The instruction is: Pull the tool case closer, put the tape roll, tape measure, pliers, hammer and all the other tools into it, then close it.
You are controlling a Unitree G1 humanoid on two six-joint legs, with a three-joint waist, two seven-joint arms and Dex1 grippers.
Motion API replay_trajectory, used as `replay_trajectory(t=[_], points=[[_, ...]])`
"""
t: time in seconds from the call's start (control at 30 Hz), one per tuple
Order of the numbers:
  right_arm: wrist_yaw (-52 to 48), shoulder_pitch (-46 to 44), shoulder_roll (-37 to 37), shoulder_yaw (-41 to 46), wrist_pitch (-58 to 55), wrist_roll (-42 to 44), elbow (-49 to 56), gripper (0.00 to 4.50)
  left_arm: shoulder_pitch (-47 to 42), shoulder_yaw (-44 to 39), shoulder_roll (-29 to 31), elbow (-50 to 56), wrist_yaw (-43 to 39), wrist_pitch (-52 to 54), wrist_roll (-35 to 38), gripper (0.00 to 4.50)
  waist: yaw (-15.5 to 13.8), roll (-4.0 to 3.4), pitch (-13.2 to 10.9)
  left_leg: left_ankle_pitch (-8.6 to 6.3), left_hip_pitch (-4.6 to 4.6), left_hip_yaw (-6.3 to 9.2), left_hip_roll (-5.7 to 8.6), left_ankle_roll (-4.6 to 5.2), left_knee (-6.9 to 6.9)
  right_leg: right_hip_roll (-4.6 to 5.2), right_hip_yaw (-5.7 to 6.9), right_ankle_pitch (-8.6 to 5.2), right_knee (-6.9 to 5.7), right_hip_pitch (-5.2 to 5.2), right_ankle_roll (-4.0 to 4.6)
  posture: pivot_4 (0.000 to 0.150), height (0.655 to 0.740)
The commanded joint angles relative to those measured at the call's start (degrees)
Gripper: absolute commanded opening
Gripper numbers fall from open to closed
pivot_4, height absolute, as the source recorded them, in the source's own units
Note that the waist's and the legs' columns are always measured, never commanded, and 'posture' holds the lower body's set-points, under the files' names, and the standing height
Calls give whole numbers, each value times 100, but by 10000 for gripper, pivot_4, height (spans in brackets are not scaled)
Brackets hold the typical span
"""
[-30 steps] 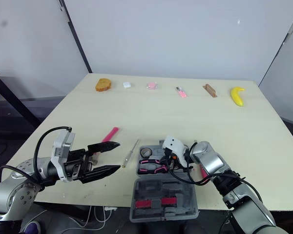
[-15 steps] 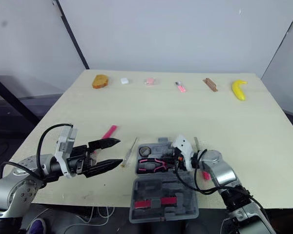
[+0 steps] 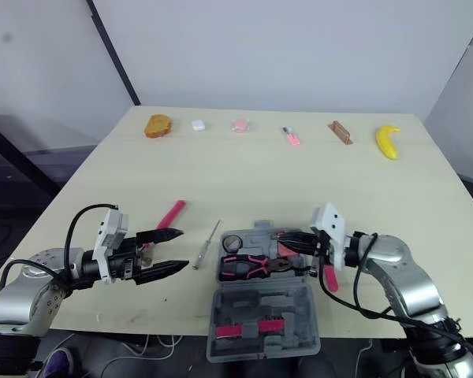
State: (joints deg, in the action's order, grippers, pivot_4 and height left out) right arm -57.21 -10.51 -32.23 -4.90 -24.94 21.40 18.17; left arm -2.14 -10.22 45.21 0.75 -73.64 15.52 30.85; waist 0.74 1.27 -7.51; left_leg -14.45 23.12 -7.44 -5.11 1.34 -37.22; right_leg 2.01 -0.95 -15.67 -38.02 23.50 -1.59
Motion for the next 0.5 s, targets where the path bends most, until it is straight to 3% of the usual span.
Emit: replay_trajectory(t=[0.03, 0.17, 0.2, 0.33, 0.5], points=[[-1, 127, -139, 412, 6, 324, 233, 1390, 51, -13, -25, -203, -250, -446, -109, 45000, 0, 6, -7, 0, 4, 0, 0, 0, -4, 0, 0, 0, 0, 1, 0, 1500, 7400], [-68, 632, -477, 970, 134, 473, 143, 1390, 212, -122, -20, -573, -501, -820, -179, 45000, -10, 9, -9, 0, 7, 1, -1, 0, -9, 0, 4, 2, -2, 0, -1, 1500, 7400], [-126, 843, -554, 1168, 237, 531, 127, 3587, 289, -177, -30, -645, -551, -896, -157, 45000, -15, 10, -8, 0, 8, 2, -1, 0, -9, 0, 4, 1, 0, 1, -1, 1500, 7400], [-207, 1681, -727, 1947, 641, 622, 6, 16769, 687, -448, -121, -795, -544, -1046, -10, 45000, -16, 9, -9, 0, 19, 3, 0, 0, -9, 0, 16, 1, 3, 1, -2, 1500, 7400], [-304, 2790, -773, 2983, 995, 727, -187, 40286, 1165, -912, -386, -719, -122, -846, 261, 45000, -12, 9, -9, 0, 23, 12, -2, 1, -9, -1, 20, 1, 3, 4, -4, 1500, 7400]])
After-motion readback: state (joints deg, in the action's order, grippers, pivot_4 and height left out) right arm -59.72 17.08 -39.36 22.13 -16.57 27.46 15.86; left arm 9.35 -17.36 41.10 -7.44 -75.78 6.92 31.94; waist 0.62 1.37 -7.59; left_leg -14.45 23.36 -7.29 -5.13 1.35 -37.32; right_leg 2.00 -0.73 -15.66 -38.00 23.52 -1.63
